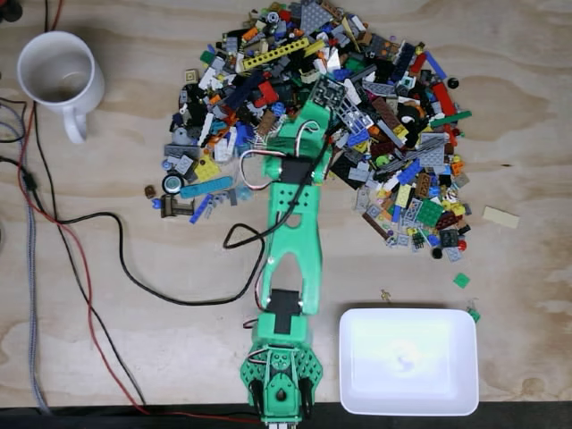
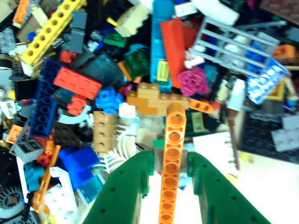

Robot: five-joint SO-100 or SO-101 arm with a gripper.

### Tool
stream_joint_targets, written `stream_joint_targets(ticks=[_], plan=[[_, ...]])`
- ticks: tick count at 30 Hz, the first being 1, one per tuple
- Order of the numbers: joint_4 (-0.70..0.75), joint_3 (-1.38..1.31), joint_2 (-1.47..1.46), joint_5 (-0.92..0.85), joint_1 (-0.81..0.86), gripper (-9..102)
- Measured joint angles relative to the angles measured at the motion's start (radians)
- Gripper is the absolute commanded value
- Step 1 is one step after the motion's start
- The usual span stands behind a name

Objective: Find the closest Lego and put it in the bin.

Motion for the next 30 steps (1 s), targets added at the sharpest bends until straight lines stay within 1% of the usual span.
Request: stream_joint_targets(ticks=[4, 8, 12, 16, 19, 20, 22, 24, 25, 28, 30], plan=[[0.178, 0.061, 0.213, -0.063, 0.198, 0], [0.304, 0.13, 0.38, -0.17, 0.485, 0], [0.339, 0.247, 0.506, -0.275, 0.782, 0], [0.334, 0.405, 0.614, -0.397, 1.054, 0], [0.301, 0.52, 0.67, -0.477, 1.232, 7], [0.29, 0.541, 0.683, -0.491, 1.259, 9], [0.253, 0.627, 0.713, -0.537, 1.307, 17], [0.235, 0.661, 0.718, -0.568, 1.379, 20], [0.23, 0.667, 0.719, -0.575, 1.397, 23], [0.221, 0.669, 0.721, -0.58, 1.394, 22], [0.222, 0.658, 0.721, -0.569, 1.385, 15]])
